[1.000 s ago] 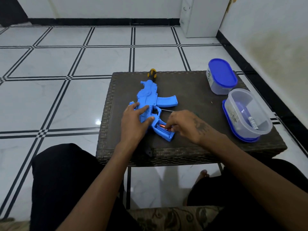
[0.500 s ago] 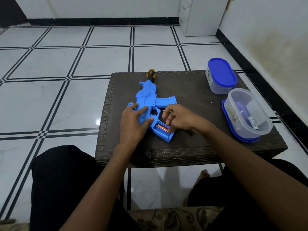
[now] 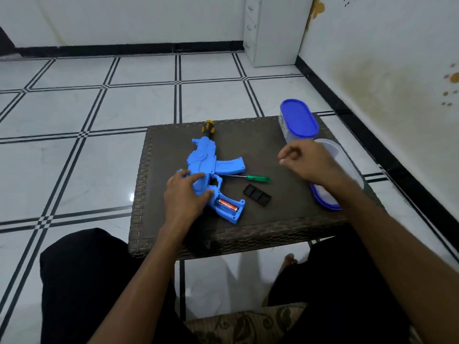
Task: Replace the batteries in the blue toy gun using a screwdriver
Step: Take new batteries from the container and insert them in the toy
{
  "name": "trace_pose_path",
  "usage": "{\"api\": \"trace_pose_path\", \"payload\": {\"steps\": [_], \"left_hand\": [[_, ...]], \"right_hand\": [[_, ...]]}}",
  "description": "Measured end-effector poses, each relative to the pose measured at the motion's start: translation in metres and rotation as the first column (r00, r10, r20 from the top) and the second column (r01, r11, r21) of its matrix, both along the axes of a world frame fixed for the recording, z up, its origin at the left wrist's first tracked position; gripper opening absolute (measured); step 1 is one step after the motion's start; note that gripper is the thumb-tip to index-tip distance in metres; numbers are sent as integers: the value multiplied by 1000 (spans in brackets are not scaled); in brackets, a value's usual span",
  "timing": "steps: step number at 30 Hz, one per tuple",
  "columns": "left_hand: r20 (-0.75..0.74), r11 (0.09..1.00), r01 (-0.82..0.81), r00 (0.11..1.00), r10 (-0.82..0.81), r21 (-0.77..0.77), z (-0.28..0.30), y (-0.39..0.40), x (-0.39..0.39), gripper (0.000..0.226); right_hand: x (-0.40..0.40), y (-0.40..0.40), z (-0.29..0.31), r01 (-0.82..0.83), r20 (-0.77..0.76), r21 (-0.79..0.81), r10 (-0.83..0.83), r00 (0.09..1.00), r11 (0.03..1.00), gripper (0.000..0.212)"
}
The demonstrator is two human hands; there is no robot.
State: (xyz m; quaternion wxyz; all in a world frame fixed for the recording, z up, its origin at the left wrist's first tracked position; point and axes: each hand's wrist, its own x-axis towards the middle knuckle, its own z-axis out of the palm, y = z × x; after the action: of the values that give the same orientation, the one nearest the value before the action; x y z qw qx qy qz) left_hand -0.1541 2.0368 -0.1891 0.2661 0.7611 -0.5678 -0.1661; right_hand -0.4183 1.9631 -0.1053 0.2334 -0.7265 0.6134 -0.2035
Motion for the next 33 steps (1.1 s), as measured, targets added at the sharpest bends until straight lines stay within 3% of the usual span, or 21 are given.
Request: {"api": "trace_pose_path", "payload": {"steps": [2,4,7,12,18,21,26,30,33], "left_hand": [[35,999,-29,999,31,-33,6,-4,-6,48],[-9,992,7,1000,-8,-126,13,-7,-21,39],[-106,973,141,981,-162,-182,25,-11,-60,27],[-163,952,282,940,-299,-123,39,-15,-130,31],[-332,930,364,872,-359,-48,39,-14,-186,40],[-360,928,373,863,-355,-21,30,-14,-194,43],[-402,903,430,825,-396,-8,26,-15,-197,43],[-426,896,444,806,-411,-26,21,-15,-196,44],[-435,915,403,819,-375,-29,20,-18,-184,40]], "right_hand": [[-27,-9,4,118,-103,-62,-124,987,991,10],[-53,-19,4,189,-303,-44,-193,933,981,13],[-72,-22,0,244,-546,52,-177,819,968,29],[-72,-14,-6,245,-704,160,-64,708,956,44],[-72,-16,-10,232,-647,199,-50,761,952,38],[-74,-13,-19,203,-654,189,-32,756,961,44],[-81,-14,-26,127,-584,145,-19,811,981,32],[-86,-17,-17,135,-399,49,-105,911,990,40],[-73,-12,-4,81,-218,-61,-93,972,995,30]]}}
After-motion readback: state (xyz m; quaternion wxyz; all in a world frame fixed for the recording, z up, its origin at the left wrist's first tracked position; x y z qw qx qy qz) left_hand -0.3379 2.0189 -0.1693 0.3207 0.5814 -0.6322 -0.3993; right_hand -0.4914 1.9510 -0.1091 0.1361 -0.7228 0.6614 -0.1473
